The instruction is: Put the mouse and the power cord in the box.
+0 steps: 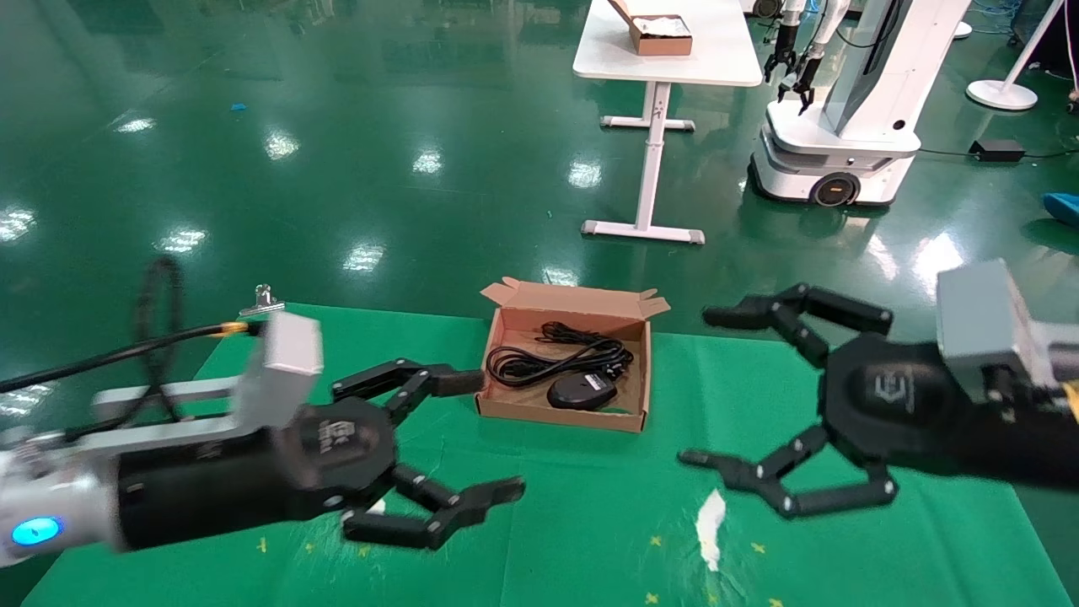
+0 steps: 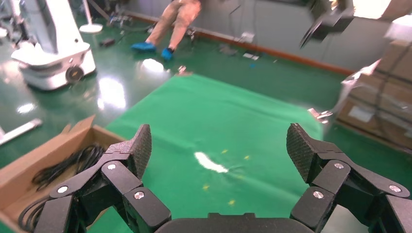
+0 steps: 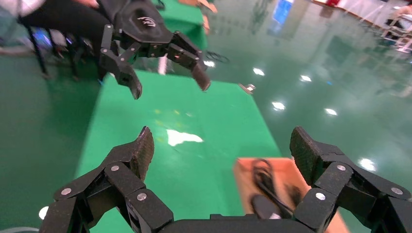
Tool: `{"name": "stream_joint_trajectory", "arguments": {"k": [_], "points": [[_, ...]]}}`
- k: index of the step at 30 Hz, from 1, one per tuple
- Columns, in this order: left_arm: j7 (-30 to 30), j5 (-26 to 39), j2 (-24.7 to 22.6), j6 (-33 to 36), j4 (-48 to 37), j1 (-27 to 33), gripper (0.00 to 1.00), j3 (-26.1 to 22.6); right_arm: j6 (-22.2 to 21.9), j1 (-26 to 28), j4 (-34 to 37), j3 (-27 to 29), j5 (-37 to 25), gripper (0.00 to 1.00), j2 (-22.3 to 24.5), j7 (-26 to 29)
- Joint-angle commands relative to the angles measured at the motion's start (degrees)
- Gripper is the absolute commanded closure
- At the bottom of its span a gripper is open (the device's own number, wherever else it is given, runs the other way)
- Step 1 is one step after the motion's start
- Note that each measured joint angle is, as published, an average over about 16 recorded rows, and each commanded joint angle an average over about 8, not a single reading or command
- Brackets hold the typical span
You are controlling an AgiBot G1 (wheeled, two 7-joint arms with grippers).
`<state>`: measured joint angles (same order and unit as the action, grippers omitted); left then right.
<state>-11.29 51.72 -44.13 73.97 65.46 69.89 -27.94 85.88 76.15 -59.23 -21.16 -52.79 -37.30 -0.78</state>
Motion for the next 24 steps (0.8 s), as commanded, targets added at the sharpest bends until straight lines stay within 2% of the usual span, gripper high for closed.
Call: {"name": "stream_joint_trajectory", "arguments": {"k": [1, 9, 13, 20, 24], "points": [[0.1, -1.6, 1.5, 1.9, 1.3, -1.3, 0.0, 1.9, 0.0, -2.0, -2.0, 0.7, 1.5, 0.0, 0.3, 1.6], [0.4, -7.8, 7.2, 9.3, 6.4, -6.6, 0.0, 9.4, -0.1, -10.0, -9.8, 3.5, 7.5, 0.0, 1.6, 7.9], [0.5, -9.7, 8.9, 11.5, 8.0, -8.2, 0.0, 11.7, -0.2, -13.3, -13.1, 4.7, 10.0, 0.0, 2.1, 10.5], [0.6, -10.8, 9.8, 12.7, 8.8, -9.0, 0.0, 12.9, -0.2, -16.5, -16.2, 5.9, 12.5, 0.0, 2.6, 12.3], [0.6, -10.6, 9.6, 12.5, 8.6, -8.8, 0.0, 12.7, -0.2, -16.0, -15.7, 5.7, 12.1, 0.0, 2.5, 12.0]]}}
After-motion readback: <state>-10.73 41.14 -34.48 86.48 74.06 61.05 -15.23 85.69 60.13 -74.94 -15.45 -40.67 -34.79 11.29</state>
